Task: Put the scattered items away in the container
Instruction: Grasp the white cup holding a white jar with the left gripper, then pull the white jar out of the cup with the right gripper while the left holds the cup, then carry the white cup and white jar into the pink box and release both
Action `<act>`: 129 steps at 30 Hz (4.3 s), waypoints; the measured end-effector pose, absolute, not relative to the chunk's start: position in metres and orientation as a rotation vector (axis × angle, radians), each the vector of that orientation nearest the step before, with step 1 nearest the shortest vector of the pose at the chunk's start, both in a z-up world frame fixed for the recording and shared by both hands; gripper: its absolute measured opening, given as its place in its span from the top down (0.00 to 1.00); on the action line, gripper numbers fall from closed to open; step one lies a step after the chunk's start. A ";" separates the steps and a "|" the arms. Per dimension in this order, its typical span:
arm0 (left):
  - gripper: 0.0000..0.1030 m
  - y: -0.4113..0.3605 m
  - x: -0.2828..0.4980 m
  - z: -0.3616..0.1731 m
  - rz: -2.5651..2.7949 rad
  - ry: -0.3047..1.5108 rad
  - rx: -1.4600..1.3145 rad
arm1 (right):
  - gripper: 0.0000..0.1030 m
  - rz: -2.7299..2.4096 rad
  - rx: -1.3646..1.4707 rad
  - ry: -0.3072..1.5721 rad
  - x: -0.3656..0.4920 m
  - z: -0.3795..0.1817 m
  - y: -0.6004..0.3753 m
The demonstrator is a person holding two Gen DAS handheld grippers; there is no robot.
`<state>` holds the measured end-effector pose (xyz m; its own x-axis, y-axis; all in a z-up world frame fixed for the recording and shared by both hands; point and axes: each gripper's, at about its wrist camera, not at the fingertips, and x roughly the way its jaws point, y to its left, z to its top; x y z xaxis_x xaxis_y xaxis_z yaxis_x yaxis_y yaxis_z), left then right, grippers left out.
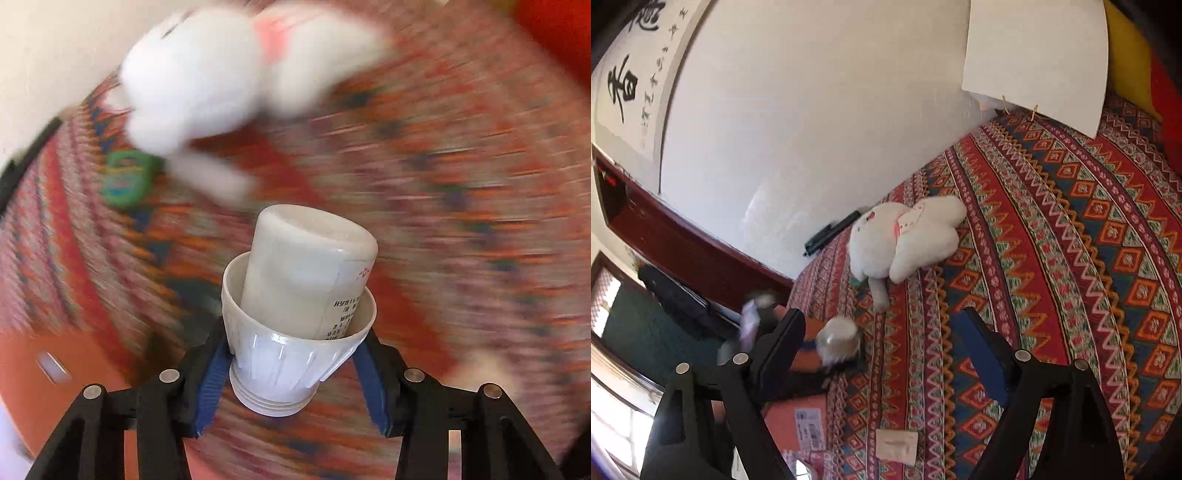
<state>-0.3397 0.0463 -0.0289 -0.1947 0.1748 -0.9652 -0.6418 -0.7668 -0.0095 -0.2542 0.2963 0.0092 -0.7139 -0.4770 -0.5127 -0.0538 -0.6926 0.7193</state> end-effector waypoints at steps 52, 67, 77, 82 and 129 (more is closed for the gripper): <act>0.85 -0.032 -0.163 -0.089 2.305 -0.119 -1.234 | 0.52 -2.137 1.393 -0.925 -0.229 -0.078 0.146; 0.02 -0.021 -0.138 -0.058 2.446 0.210 -0.828 | 0.52 -2.064 1.472 -0.784 -0.222 -0.073 0.134; 0.46 -0.020 -0.174 -0.107 2.368 0.143 -1.138 | 0.56 -2.200 1.471 -0.633 -0.214 -0.065 0.134; 0.46 -0.025 -0.176 -0.107 2.369 0.105 -1.125 | 0.56 -2.153 1.414 -0.839 -0.218 -0.064 0.159; 0.01 -0.357 -0.240 0.071 3.236 -0.150 -0.808 | 0.27 -2.490 0.705 0.054 -0.263 0.108 -0.153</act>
<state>-0.2396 -0.3566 0.0708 -0.8647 -0.1682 -0.4732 0.2112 -0.9767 -0.0387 -0.2629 -0.1532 0.1079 -0.7133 -0.4950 -0.4961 0.5160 -0.8500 0.1062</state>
